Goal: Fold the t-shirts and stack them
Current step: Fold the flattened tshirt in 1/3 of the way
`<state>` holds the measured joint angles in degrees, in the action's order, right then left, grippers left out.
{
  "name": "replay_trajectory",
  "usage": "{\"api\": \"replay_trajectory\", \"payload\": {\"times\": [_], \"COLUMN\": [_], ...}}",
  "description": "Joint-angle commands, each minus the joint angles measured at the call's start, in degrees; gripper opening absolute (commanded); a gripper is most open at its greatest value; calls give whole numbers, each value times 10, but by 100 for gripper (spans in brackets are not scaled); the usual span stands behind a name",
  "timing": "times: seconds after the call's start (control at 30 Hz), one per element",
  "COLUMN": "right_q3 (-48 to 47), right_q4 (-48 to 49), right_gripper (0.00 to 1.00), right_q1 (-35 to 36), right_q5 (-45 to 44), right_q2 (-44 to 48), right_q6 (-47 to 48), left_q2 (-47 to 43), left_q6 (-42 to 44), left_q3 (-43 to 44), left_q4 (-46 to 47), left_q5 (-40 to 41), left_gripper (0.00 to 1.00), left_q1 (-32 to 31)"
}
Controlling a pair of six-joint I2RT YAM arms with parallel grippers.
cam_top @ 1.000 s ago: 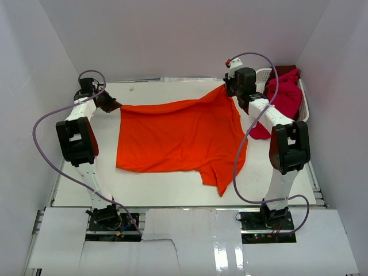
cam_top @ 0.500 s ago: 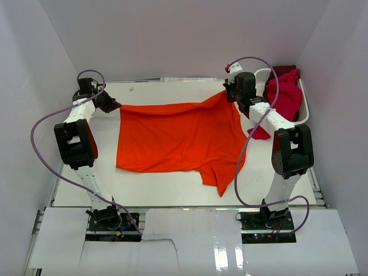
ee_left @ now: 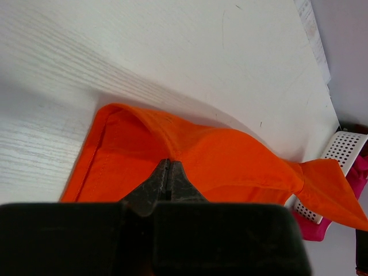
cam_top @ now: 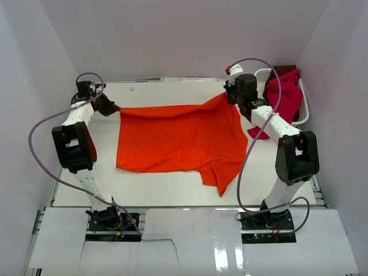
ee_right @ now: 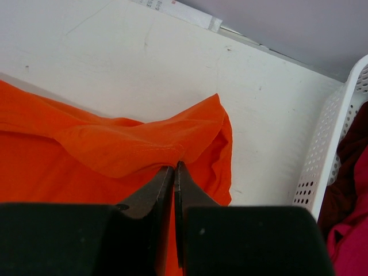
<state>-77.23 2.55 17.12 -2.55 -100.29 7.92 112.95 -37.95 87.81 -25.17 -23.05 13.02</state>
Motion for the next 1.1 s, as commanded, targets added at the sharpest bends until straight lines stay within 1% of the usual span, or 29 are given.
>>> {"api": "replay_trajectory", "payload": {"times": [0.0,0.37,0.77,0.8,1.07], "right_q3": [14,63,91,93,116], "right_q4": [-4,-14,-25,-41,-59], "right_gripper": [8,8,8,8,8], "right_q1": [9,26,34,34,39], "right_q5": [-13,-33,-47,-47,-50], "right_q2": [34,75,106,109,126], "right_q6": [-4,-15,-21,-22,-33], "left_q2": [-48,-53,-67,-68,-80], "left_q6": [10,12,16,17,19], "left_q3": [-9,-18,-35,-36,-50], "left_q4": [13,16,16,16,16], "left_q5": [-9,-10,-13,-14,-13], "left_gripper": [0,0,0,0,0], "left_q1": [3,6,11,12,12]}}
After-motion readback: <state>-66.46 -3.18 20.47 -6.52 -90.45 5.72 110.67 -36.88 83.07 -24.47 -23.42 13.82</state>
